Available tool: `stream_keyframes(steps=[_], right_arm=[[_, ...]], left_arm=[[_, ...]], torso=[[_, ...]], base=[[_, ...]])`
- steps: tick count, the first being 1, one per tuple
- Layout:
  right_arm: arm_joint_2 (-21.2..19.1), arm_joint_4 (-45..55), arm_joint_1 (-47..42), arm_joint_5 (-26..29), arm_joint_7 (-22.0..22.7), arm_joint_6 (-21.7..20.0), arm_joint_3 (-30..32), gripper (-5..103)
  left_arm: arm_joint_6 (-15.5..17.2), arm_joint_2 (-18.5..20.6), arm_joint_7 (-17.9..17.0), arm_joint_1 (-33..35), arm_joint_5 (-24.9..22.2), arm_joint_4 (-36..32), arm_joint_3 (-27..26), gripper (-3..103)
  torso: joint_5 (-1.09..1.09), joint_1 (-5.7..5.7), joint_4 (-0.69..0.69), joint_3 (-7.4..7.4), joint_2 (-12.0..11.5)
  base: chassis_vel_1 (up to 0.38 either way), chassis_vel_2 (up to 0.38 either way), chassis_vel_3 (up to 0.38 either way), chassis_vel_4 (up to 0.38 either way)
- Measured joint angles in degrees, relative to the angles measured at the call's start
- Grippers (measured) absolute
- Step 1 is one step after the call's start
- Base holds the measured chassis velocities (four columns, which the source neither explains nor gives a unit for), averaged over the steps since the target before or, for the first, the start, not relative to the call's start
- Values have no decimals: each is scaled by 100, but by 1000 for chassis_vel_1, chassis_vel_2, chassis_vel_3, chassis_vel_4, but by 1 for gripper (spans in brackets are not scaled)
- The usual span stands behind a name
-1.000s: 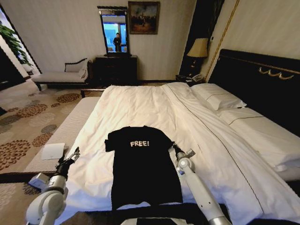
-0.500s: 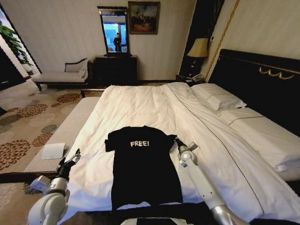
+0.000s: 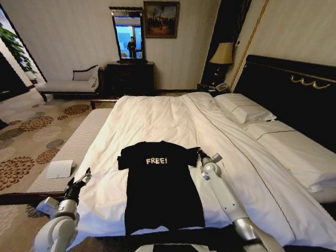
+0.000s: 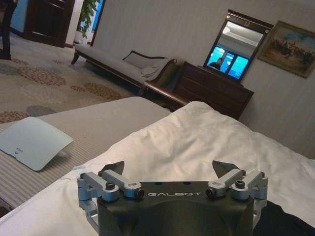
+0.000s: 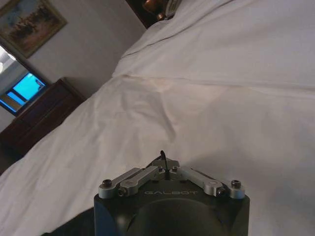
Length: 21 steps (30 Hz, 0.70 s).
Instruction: Fold the clothes on the bed.
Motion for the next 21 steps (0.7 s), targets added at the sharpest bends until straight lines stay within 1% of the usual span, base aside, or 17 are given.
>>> stream_keyframes(steps=[7, 11, 16, 17, 19, 21], right_arm=[[74, -247, -28, -203, 18, 22, 82, 0], [107, -419, 16, -325, 182, -1, 124, 0], [112, -326, -18, -427, 335, -12, 213, 0], [111, -209, -87, -445, 363, -2, 239, 6], [111, -99, -157, -445, 387, 0, 256, 6], [120, 334, -424, -392, 488, 2, 291, 16]], left_arm=[[-25, 208, 5, -54, -81, 179, 3, 100], [-26, 307, 5, -132, -123, 294, 34, 100], [-31, 336, 5, -189, -125, 381, 106, 100], [-35, 336, 6, -200, -123, 399, 122, 100], [-38, 336, 7, -210, -122, 411, 137, 100], [-46, 330, 9, -228, -112, 441, 168, 100]], torso=[[0, 0, 1, 0, 0], [0, 0, 2, 0, 0], [0, 0, 2, 0, 0], [-1, 0, 1, 0, 0], [-1, 0, 1, 0, 0], [0, 0, 0, 0, 0]], base=[[0, 0, 0, 0], [0, 0, 0, 0], [0, 0, 0, 0], [0, 0, 0, 0], [0, 0, 0, 0], [0, 0, 0, 0]])
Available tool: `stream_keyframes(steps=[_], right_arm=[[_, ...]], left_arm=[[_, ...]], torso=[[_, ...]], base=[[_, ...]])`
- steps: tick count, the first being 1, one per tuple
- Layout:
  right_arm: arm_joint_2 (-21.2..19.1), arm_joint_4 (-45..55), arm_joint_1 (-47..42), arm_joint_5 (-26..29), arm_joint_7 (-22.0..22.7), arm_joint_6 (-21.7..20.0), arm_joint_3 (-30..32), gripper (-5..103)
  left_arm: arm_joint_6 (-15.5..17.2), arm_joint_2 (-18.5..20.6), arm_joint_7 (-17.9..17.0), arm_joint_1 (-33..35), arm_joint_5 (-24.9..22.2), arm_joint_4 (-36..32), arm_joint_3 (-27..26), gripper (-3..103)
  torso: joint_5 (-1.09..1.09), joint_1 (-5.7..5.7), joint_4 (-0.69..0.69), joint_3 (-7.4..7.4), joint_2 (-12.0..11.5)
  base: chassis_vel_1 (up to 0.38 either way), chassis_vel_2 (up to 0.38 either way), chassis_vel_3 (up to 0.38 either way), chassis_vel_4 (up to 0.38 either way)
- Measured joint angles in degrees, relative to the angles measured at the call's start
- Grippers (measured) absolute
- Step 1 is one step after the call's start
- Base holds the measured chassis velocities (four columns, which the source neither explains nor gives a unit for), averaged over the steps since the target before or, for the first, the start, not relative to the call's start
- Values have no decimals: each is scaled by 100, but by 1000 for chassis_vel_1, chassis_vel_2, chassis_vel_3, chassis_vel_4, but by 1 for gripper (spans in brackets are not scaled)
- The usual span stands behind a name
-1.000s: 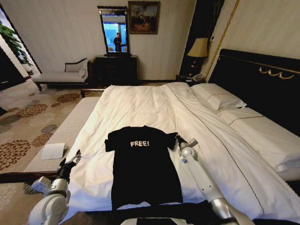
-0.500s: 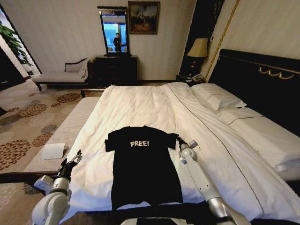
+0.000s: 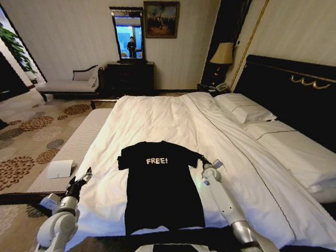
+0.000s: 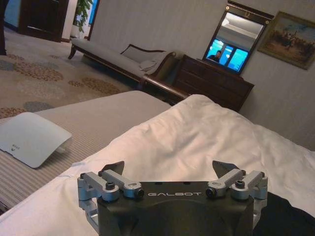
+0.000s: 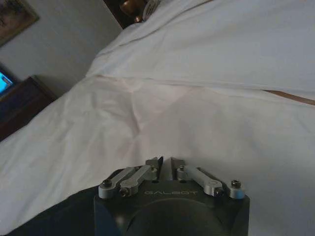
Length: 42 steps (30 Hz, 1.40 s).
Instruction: Fold the clothes on the bed.
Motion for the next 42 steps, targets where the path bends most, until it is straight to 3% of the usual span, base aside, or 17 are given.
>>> stream_keyframes(steps=[2, 4, 6, 7, 13, 18, 20, 24, 32, 34, 37, 39, 42], right_arm=[[29, 478, -328, 112, 138, -4, 9, 27], [56, 649, -457, 162, 198, -14, 11, 27], [133, 935, -667, 263, 324, -45, 23, 37], [133, 935, -667, 263, 324, -45, 23, 37], [384, 1236, -954, 595, 529, -105, 54, 65], [465, 1306, -1044, 656, 537, -111, 64, 77], [512, 1326, -1101, 665, 532, -113, 64, 89], [542, 1308, -1101, 669, 504, -106, 63, 83], [576, 1288, -1034, 729, 463, -11, 95, 45], [585, 1288, -1028, 729, 466, -3, 96, 45], [620, 1289, -1022, 716, 483, 5, 91, 29], [626, 1291, -1022, 713, 485, 5, 87, 29], [662, 1297, -1021, 678, 490, 5, 58, 13]], left_arm=[[-5, -8, 3, -11, 11, 20, 25, 100], [-9, -16, 4, -16, 16, 26, 32, 100], [-13, -28, 6, -20, 21, 33, 40, 100], [-13, -28, 6, -20, 21, 33, 40, 100], [-31, -55, 9, 36, 31, 21, 20, 100], [-46, -61, 13, 76, 31, 5, -17, 100], [-60, -74, 16, 112, 31, -6, -41, 100], [-71, -101, 20, 154, 31, -33, -52, 100], [-90, -193, 22, 224, 71, -106, -55, 100], [-94, -201, 23, 230, 79, -108, -54, 100], [-103, -218, 24, 238, 93, -109, -53, 100], [-105, -220, 24, 239, 94, -109, -53, 100], [-109, -220, 25, 243, 95, -107, -58, 100]], torso=[[-1, 0, 0, -1, 1], [0, -1, 0, -1, 0], [-1, -2, 0, -1, 1], [-1, -2, 0, -1, 1], [-1, -1, 1, -1, 0], [0, -1, 1, -1, 1], [0, -1, 1, -1, 0], [0, -1, 1, 0, 0], [0, -1, 1, 0, 0], [0, -1, 1, 0, 0], [0, 0, 1, 0, 0], [0, 0, 1, 0, 0], [0, 0, 1, 0, 0]], base=[[0, 0, 0, 0], [0, 0, 0, 0], [0, 0, 0, 0], [0, 0, 0, 0], [0, 0, 0, 0], [0, 0, 0, 0], [0, 0, 0, 0], [0, 0, 0, 0], [0, 0, 0, 0], [0, 0, 0, 0], [0, 0, 0, 0], [0, 0, 0, 0], [0, 0, 0, 0]])
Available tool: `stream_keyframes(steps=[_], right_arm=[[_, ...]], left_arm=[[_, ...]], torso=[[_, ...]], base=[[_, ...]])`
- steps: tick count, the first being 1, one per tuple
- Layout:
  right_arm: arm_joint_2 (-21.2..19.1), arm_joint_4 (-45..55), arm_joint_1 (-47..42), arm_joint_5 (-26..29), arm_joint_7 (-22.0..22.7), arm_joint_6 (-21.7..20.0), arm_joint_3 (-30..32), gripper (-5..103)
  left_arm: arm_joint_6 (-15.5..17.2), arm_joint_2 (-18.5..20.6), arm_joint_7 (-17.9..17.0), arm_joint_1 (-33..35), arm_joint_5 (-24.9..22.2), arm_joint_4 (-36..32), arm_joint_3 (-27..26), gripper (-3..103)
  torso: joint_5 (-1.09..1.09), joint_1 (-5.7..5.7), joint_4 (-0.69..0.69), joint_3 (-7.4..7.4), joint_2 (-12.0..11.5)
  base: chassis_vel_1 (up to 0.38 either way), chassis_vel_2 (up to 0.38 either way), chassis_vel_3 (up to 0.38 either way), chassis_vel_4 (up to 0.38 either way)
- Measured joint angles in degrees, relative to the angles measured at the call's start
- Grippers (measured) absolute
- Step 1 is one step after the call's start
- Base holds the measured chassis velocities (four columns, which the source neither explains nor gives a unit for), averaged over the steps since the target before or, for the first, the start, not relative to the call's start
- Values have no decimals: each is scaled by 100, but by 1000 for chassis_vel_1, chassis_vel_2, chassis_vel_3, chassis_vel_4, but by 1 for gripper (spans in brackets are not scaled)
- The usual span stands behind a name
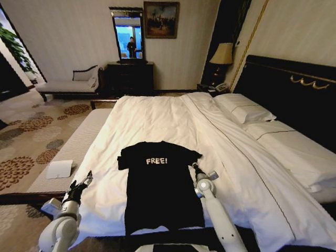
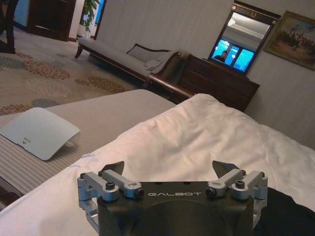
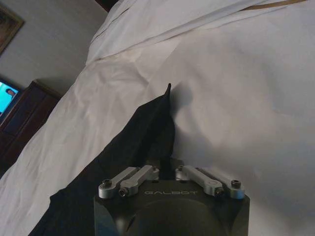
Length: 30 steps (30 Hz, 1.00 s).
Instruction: Fold the clothes on the bed.
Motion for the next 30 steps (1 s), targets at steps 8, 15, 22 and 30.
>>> stream_keyframes(steps=[8, 15, 22, 30], right_arm=[[0, 201, -113, -58, 52, 1, -7, 0], [-34, 407, -364, -144, 112, -28, 5, 0], [-19, 494, -536, -253, 168, -92, 17, 0], [-24, 508, -548, -464, -12, -17, 38, 10]], left_arm=[[-2, 38, 0, -9, -24, 36, -37, 100], [-5, 45, 0, -46, -33, 76, -21, 100], [-5, 87, -6, -98, -48, 93, 9, 100], [-5, 100, -2, -75, -56, 129, 28, 100]], torso=[[0, 0, 0, 0, 0], [0, 0, 0, 0, 0], [0, 0, 0, 0, 0], [0, 0, 0, 0, 0]], base=[[0, 0, 0, 0], [0, 0, 0, 0], [0, 0, 0, 0], [0, 0, 0, 0]])
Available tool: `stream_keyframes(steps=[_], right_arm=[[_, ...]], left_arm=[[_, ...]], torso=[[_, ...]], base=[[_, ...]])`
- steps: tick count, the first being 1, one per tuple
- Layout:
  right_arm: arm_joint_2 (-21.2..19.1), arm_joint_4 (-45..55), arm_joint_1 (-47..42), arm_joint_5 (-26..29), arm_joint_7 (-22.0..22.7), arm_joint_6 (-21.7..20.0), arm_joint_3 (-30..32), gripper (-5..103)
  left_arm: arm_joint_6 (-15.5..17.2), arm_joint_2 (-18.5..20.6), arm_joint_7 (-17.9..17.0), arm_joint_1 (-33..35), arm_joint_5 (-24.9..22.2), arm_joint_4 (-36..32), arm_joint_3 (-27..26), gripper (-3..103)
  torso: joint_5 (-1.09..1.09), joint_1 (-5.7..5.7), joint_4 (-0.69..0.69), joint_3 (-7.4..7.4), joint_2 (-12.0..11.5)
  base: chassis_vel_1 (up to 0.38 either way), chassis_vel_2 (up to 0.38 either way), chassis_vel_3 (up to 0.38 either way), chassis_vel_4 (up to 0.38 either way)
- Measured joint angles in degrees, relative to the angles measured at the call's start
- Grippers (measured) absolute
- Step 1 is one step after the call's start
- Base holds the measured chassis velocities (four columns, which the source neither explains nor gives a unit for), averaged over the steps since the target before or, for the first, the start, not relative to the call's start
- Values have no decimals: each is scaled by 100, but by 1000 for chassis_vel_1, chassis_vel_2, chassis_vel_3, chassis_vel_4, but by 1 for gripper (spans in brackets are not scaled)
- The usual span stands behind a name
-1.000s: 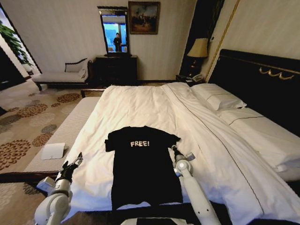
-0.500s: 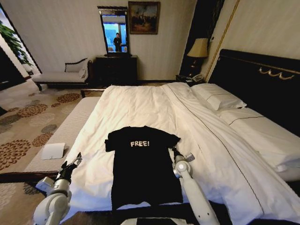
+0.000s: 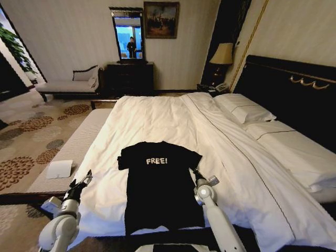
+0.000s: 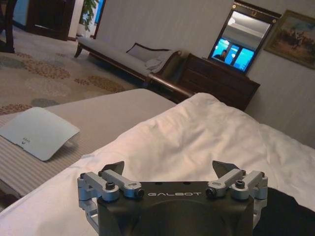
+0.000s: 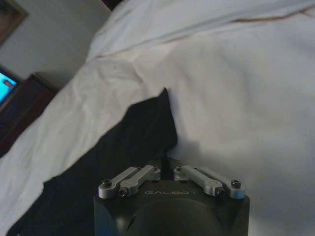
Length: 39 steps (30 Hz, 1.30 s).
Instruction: Fold the clothes on the bed.
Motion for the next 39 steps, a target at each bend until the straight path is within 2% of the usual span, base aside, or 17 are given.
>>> stream_keyframes(steps=[2, 4, 5, 8, 10, 14, 16, 17, 18, 19, 22, 25, 27, 28, 31, 35, 39], right_arm=[[6, 101, -56, -163, -150, 203, 41, 21], [11, 163, -93, -219, -174, 270, 70, 21], [15, 224, -129, -240, -176, 300, 94, 27], [-14, 726, -508, -187, 48, 303, 198, 43], [-32, 875, -661, -161, 124, 277, 202, 43], [-34, 1336, -1164, -165, 260, 222, 199, 65], [-25, 1402, -1220, -173, 260, 220, 199, 65], [0, 1532, -1306, -188, 260, 219, 206, 75], [21, 1631, -1355, -205, 257, 225, 215, 75], [21, 1631, -1355, -205, 257, 225, 215, 75], [86, 1792, -1445, -281, 222, 282, 227, 91], [113, 1829, -1465, -296, 213, 293, 229, 96], [185, 1883, -1504, -315, 210, 301, 215, 100], [185, 1883, -1504, -315, 210, 301, 215, 100], [198, 1828, -1421, -321, 233, 285, 92, 100], [161, 1698, -1259, -287, 246, 248, -76, 100], [122, 1646, -1211, -178, 247, 235, -66, 100]], left_arm=[[18, 20, 97, 62, -8, 17, 6, 100], [47, 35, 154, 107, -18, 17, 9, 100], [65, 41, 182, 139, -18, 17, 12, 100], [104, 22, 245, 324, 66, 16, 89, 100], [103, -4, 256, 389, 102, 18, 138, 100], [40, -103, 325, 555, 115, 35, 405, 100], [29, -104, 336, 546, 58, 34, 444, 100], [32, -81, 344, 457, -223, 3, 541, 100], [74, -20, 289, 257, -521, -11, 634, 100], [74, -20, 289, 257, -521, -11, 634, 100], [166, 199, -70, -591, -622, 411, 996, 100], [198, 272, -194, -876, -634, 645, 1137, 100], [350, 376, -338, -1612, -858, 1240, 1526, 100], [350, 376, -338, -1612, -858, 1240, 1526, 100], [403, 391, -283, -2011, -628, 1606, 1741, 100], [380, 460, -136, -2140, -113, 1819, 1774, 100], [152, 812, 158, -2556, 974, 2403, 2157, 100]], torso=[[0, 0, 0, 0, 0], [0, 0, 0, 0, 0], [1, 0, 0, 0, 0], [0, 0, 0, 0, 0], [0, 0, 0, 0, 0], [0, -1, 0, -1, 0], [0, -1, 0, -1, 0], [0, -1, 1, 0, 0], [1, -1, 2, -1, 0], [1, -1, 2, -1, 0], [0, -1, -1, 0, 0], [0, 0, -2, 0, 0], [-1, 0, -1, 1, 0], [-1, 0, -1, 1, 0], [-2, 0, -3, 1, 0], [2, 0, 4, 1, 0], [-1, 0, 0, 1, 0]], base=[[0, 0, 0, 0], [0, 0, 0, 0], [0, 0, 0, 0], [0, 0, 0, 0], [0, 0, 0, 0], [0, 0, 0, 0], [0, 0, 0, 0], [0, 0, 0, 0], [0, 0, 0, 0], [0, 0, 0, 0], [0, 0, 0, 0], [0, 0, 0, 0], [0, 0, 0, 0], [0, 0, 0, 0], [0, 0, 0, 0], [0, 0, 0, 0], [0, 0, 0, 0]])
